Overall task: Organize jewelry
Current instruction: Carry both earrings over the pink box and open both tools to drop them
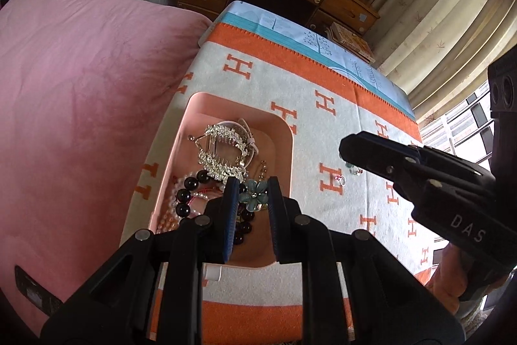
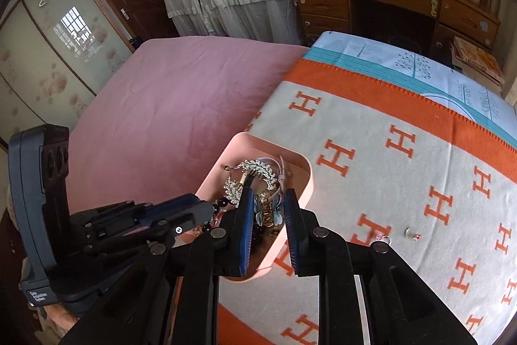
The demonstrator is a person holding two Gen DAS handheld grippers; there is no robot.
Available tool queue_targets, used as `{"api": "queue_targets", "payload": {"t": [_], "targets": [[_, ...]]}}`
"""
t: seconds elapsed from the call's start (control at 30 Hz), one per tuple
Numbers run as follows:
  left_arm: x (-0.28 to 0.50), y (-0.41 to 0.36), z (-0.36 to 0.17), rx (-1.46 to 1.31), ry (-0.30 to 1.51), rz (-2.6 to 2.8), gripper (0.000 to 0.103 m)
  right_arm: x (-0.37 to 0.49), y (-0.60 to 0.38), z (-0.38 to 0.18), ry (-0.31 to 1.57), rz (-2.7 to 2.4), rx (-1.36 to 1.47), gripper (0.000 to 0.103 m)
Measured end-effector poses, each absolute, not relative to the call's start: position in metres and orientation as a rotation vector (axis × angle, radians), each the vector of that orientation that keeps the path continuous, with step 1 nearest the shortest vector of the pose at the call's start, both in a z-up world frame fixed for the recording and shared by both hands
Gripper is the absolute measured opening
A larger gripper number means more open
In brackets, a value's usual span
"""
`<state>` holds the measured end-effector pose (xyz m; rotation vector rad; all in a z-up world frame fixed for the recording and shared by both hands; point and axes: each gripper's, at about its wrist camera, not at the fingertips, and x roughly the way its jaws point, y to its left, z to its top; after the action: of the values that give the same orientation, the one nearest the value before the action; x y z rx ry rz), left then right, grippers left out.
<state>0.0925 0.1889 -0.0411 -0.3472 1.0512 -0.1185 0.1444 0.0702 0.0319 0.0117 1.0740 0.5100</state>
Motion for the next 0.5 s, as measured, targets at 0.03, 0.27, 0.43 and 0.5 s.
{"api": "queue_targets", "payload": {"t": [0.03,0.27,0.43,0.5], "targets": [[0.091,0.19,-0.045,-0.351,1.058,-0.121,0.015,0.144,0.075,0.03,1.078,0.507,0.007,0.019],[0.084,0.188,-0.084,-0.405,1.104,-0.167,0.015,0.147,0.092,-0.018,1.166,0.47,0.027,0.019],[0.081,0.177,-0.098,-0.365,1.104,-0.165,0.015,0.154,0.096,-0.045,1.218,0.458,0.035,0.019],[0.081,0.173,-0.1,-0.343,1.1,-0.156,0.015,0.153,0.099,-0.048,1.224,0.458,0.031,0.019]]}}
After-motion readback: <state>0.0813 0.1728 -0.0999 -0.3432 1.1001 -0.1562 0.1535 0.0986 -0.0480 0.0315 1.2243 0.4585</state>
